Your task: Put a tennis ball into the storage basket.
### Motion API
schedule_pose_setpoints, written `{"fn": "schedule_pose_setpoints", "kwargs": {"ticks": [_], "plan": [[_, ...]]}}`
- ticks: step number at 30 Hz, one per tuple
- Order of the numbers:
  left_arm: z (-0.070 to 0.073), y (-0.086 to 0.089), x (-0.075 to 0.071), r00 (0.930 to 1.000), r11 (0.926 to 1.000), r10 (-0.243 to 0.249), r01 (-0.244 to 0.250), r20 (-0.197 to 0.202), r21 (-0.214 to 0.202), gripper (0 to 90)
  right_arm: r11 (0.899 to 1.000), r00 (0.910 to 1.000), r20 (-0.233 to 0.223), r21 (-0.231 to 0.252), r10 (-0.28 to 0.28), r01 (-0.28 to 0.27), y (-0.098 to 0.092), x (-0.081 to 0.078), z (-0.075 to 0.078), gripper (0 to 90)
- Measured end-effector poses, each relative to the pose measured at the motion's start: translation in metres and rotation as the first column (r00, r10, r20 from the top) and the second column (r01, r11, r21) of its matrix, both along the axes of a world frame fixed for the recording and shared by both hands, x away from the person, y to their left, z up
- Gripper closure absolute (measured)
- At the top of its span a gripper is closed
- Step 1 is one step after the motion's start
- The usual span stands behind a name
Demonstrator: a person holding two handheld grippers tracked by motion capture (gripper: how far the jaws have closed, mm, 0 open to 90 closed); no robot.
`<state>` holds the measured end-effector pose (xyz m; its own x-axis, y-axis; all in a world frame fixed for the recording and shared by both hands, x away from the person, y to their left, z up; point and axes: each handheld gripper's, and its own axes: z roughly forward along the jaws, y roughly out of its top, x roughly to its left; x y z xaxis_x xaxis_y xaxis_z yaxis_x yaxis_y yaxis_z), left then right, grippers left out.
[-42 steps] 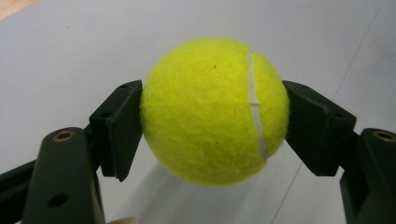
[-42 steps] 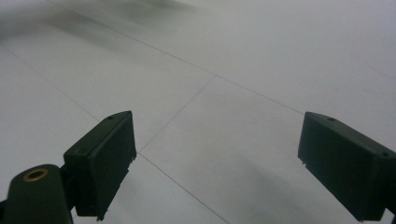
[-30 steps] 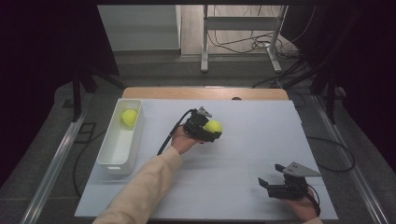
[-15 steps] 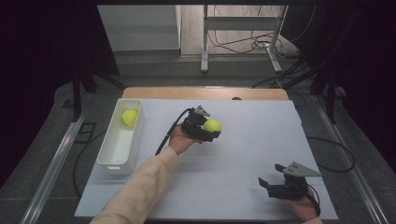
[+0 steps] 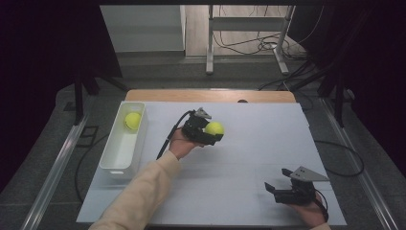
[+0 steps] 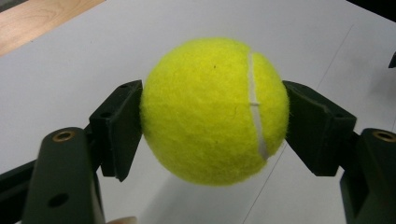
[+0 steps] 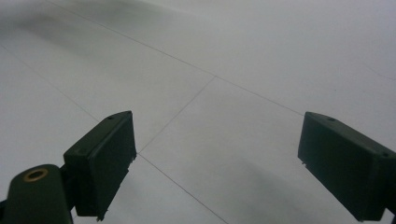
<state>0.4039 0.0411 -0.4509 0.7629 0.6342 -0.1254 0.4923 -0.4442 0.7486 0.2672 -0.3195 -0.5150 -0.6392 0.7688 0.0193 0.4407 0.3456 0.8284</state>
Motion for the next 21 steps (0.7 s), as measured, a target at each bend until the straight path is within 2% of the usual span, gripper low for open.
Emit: {"fn": "schedule_pose_setpoints", "kwargs": {"ticks": [15, 21], "plan": [[0.007, 0.009, -0.007, 0.9999, 0.9998, 0.0, 0.0, 0.011, -0.018, 26.1, 1.0, 1.0, 0.001, -0.002, 0.0, 0.0, 0.0, 0.0, 0.0, 11.4], [0.009, 0.015, -0.013, 0.9999, 0.9996, -0.002, 0.003, 0.014, -0.029, 26.1, 1.0, 1.0, 0.0, -0.001, 0.0, 0.0, 0.0, 0.0, 0.0, 11.4]]}}
